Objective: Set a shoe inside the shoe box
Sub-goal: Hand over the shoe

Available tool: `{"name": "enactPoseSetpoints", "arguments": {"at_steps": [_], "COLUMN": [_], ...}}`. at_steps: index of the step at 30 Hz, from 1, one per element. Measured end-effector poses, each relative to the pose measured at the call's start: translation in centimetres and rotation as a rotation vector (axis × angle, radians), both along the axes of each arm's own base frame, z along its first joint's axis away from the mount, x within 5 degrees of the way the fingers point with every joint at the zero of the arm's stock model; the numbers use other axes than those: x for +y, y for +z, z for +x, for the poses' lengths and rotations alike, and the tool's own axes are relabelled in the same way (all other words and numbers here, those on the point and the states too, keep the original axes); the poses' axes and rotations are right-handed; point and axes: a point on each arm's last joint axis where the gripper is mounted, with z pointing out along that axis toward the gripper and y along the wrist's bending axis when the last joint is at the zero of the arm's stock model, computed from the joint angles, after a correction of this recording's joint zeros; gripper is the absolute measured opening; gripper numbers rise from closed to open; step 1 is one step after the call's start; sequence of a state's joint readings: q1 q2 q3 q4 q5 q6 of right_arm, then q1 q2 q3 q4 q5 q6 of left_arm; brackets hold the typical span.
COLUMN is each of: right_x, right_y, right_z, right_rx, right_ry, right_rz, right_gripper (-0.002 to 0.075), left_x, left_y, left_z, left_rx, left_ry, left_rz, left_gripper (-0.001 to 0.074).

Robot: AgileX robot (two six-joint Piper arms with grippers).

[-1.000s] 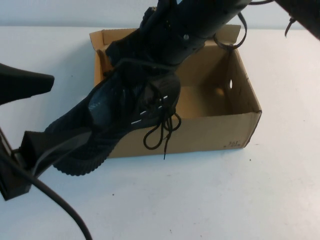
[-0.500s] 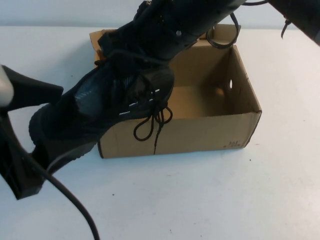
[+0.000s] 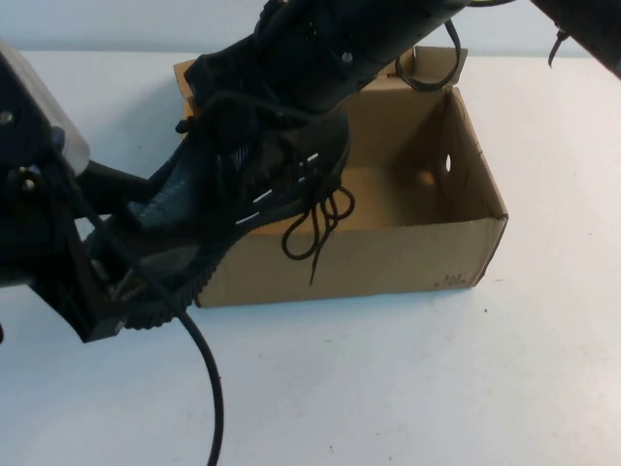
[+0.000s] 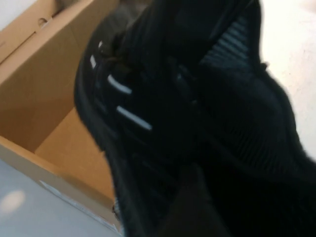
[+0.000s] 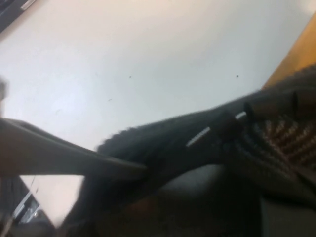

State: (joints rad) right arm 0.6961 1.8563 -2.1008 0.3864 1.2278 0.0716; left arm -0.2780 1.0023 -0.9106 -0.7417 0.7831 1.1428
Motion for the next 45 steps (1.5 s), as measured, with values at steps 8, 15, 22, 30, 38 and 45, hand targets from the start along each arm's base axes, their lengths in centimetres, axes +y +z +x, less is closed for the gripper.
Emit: {"name": "enactPoseSetpoints", "arguments": {"at_steps": [8,15,22,30,38,45], "right_x": [-0.3,-0.4,-0.5,-0.4,-0.7,-2.7], "right_y": [1.1,1.1,1.2,1.5,1.9,4.3], "right_z": [-0.6,-0.6,-0.6,-0.6,-0.7,-1.7], "right_rx": [-0.008,-0.046,-0.138,-0.187,-0.276,-0.528], "right_ry": [0.043,0.07,0.16,0.198,0.249,0.34], "right_rz": [-0.008,-0.029,-0.053,-0.045,-0.068,-0.176], "right_gripper": [-0.0006,-0.0006,-0.0003,0.0255,0.0535,0.0533], "left_x": [0.1,0.1,0.0,-0.1,0.0,0.0], "left_y": [0.0,0.2,1.3,1.3,1.1,1.1], "left_z": [0.5,0.5,0.3,-0.1,-0.2,-0.2], "left_rx": [-0.002,-0.002,-0.014,0.018,0.026,0.023], "left_ry": [0.043,0.046,0.017,-0.018,-0.03,-0.029], "left_rz": [-0.021,-0.027,-0.012,0.004,0.032,0.041], "left_gripper": [0.0062,0.0045,0.0044,0.0043,0.0038,0.0037]}}
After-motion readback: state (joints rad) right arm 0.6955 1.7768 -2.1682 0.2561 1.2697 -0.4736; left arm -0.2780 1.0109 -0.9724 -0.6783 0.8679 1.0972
